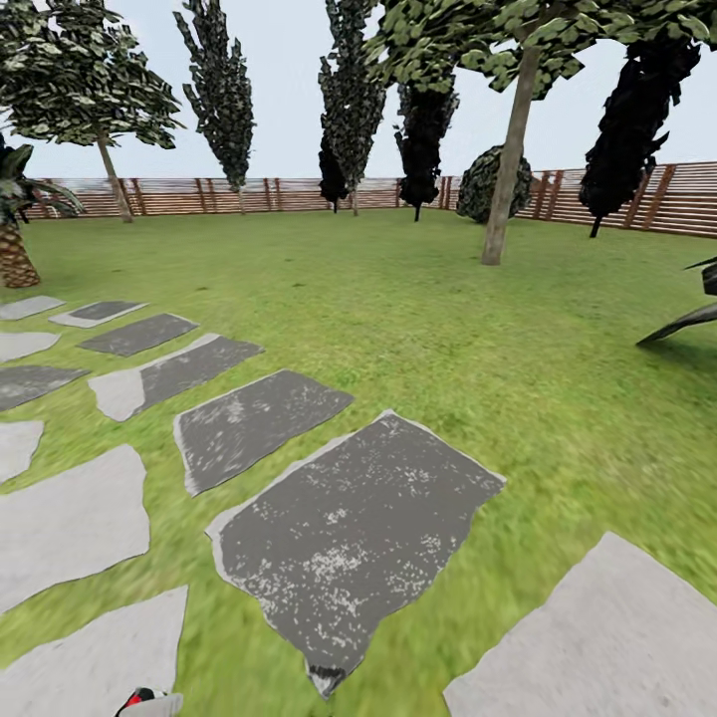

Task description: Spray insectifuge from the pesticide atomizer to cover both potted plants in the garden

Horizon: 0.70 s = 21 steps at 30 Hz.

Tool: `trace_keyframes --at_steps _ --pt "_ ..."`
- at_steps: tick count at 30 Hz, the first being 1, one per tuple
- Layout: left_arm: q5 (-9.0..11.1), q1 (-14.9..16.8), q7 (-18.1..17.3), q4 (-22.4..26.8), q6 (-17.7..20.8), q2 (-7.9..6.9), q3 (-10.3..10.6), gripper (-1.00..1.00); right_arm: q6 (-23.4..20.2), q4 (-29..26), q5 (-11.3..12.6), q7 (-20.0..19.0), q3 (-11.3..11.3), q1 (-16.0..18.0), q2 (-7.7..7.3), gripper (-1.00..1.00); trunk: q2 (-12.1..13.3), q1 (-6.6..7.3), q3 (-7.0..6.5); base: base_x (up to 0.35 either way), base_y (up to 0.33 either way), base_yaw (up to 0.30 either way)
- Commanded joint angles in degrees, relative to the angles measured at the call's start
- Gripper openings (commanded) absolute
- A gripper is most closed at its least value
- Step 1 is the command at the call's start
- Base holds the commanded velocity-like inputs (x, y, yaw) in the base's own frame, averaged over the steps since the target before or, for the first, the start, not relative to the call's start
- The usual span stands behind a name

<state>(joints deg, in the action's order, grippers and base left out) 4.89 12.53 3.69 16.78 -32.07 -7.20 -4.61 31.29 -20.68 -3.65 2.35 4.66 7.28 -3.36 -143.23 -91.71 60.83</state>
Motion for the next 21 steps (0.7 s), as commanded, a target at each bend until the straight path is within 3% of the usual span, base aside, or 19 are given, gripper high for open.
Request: trace_keyframes --at_steps 1,13,21 --pt "0.5 0.0 -0.1 -0.1 -0.2 0.00 0.1 -1.00 0.2 0.0 -0.4 0.2 0.2 0.0 0.02 1.00 0.0 0.01 0.10 0.000 0.000 0.261" --pt "0.6 0.0 0.0 -0.2 -0.2 0.00 0.0 -1.00 0.1 0.0 -0.4 0.2 0.1 0.0 0.02 1.00 0.0 0.04 0.47 0.000 0.000 0.260" --pt "0.9 0.1 0.0 -0.2 -0.1 0.00 0.0 -1.00 0.1 0.0 -0.4 0.2 0.1 0.0 -0.01 1.00 3.2 1.80 -0.57 0.000 0.000 0.259"
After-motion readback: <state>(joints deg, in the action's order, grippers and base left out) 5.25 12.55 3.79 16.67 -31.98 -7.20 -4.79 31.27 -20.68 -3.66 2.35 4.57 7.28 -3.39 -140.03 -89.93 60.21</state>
